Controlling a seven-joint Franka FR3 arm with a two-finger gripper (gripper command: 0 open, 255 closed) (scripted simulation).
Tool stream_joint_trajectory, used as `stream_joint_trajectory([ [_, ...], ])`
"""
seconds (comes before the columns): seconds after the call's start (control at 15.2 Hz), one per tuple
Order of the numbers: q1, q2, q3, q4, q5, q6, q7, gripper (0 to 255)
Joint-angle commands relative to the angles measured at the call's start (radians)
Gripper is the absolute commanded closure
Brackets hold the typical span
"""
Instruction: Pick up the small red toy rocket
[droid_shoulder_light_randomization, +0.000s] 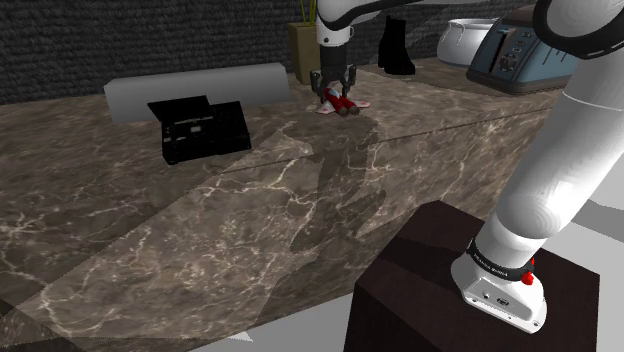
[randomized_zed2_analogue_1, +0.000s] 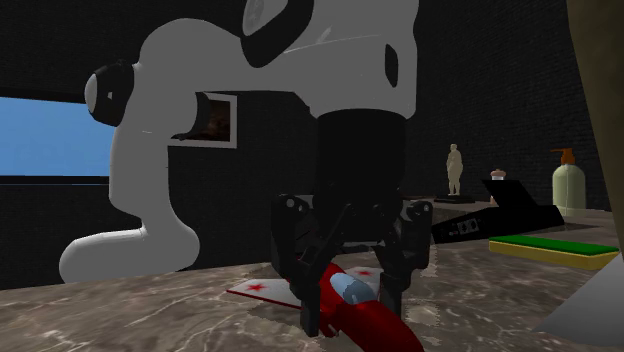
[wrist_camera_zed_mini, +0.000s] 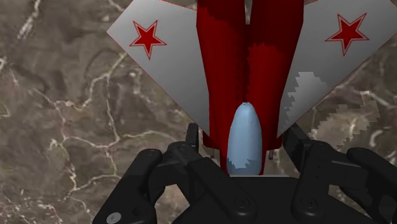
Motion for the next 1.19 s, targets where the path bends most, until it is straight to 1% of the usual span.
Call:
stream_joint_trajectory([
  [0.0,0.0,0.002,0.0,0.0,0.0,0.0,0.0,255],
  [0.99,0.003,0.03,0.002,0.238,-0.002,-0.21,-0.009,255],
  [1.12,0.003,0.031,0.002,0.241,-0.002,-0.212,-0.009,255],
])
